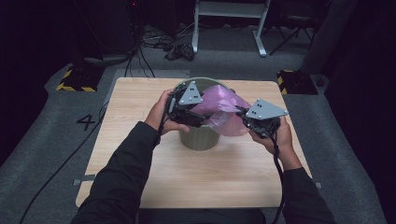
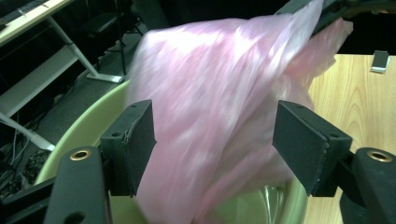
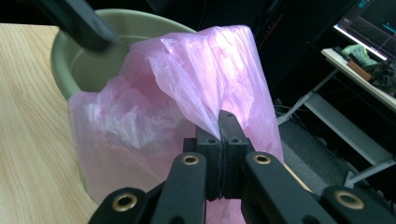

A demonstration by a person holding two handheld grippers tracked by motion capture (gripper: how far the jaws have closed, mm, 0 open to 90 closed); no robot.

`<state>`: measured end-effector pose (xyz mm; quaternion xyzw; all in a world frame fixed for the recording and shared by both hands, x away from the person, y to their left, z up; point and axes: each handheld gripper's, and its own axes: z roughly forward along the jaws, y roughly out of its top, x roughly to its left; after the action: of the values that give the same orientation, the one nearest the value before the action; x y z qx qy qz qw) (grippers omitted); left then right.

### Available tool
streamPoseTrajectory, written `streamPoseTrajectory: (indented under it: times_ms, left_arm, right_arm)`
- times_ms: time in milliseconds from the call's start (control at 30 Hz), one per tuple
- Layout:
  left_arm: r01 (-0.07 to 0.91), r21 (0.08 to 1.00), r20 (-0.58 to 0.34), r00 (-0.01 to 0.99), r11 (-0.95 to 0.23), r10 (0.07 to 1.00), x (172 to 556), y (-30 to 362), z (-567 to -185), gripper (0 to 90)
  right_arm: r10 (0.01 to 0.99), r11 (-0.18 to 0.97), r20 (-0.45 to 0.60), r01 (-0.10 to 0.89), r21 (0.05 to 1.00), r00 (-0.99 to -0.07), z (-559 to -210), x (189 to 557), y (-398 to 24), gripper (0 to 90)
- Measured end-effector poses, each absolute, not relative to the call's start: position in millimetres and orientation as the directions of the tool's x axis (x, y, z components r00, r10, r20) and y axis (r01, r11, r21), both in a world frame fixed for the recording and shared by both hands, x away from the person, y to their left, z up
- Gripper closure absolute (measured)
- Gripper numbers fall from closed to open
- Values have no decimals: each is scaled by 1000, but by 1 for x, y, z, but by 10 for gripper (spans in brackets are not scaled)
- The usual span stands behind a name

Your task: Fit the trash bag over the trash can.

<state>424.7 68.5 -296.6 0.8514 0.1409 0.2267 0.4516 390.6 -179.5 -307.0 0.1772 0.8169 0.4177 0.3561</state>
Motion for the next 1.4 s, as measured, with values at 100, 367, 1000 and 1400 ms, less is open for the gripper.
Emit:
streamPoseTrajectory:
  times_ms: [100,367,1000,1400]
  left_arm:
    - [40,825,261,858,-563,442,427,57,-299,320]
    - [5,755,393,797,-656,458,431,45,-307,782]
    - [106,752,358,763,-650,538,445,89,-315,897]
    - [156,780,302,755,-607,582,450,117,-321,846]
  right_arm:
    - [576,593,-441,-19,805,-688,-305,389,-176,886]
    - [562,585,-441,-40,810,-699,-303,385,-172,857]
    - [585,499,-341,-4,867,-736,-327,367,-216,331]
    - [592,526,-329,43,850,-735,-355,374,-234,493]
